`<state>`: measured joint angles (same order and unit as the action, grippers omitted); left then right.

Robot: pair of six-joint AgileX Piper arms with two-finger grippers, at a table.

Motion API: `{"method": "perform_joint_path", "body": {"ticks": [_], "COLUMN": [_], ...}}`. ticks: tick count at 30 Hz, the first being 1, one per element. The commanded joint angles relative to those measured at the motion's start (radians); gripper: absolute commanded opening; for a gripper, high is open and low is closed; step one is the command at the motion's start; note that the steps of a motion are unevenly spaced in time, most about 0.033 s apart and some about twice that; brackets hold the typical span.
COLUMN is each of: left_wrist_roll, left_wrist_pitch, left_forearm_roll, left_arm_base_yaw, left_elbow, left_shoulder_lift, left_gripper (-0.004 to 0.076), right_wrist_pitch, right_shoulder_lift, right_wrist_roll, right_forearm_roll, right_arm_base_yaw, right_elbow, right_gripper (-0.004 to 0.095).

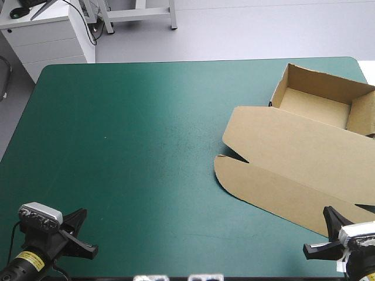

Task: Fold the box

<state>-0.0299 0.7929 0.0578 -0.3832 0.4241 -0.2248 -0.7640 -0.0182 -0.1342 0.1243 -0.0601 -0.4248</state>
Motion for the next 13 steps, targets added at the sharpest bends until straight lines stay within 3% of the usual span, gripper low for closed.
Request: {"method": "perform_joint_path", "body": {"ticks": [1, 13], "left_wrist_roll": [-0.005, -0.005], "left_wrist_pitch": [-0.068, -0.065], "left_forearm_roll": [-0.003, 0.016], "left_arm_base_yaw": [-0.006, -0.006], "left_elbow": [0.023, 0.023], "left_shoulder_lift": [-0.012, -0.012], "left_gripper": [-0.0008, -0.0008], "right_wrist_pitch": [0.071, 0.079], "right_shoulder_lift": [-0.017, -0.017], "right_wrist_roll": [0.0, 0.002], "right_forearm_roll": [-0.003, 0.001], "right_arm_base_yaw": [-0.002, -0.002], "right_elbow": [-0.024, -0.02], "right_gripper": [-0.0019, -0.0019]}}
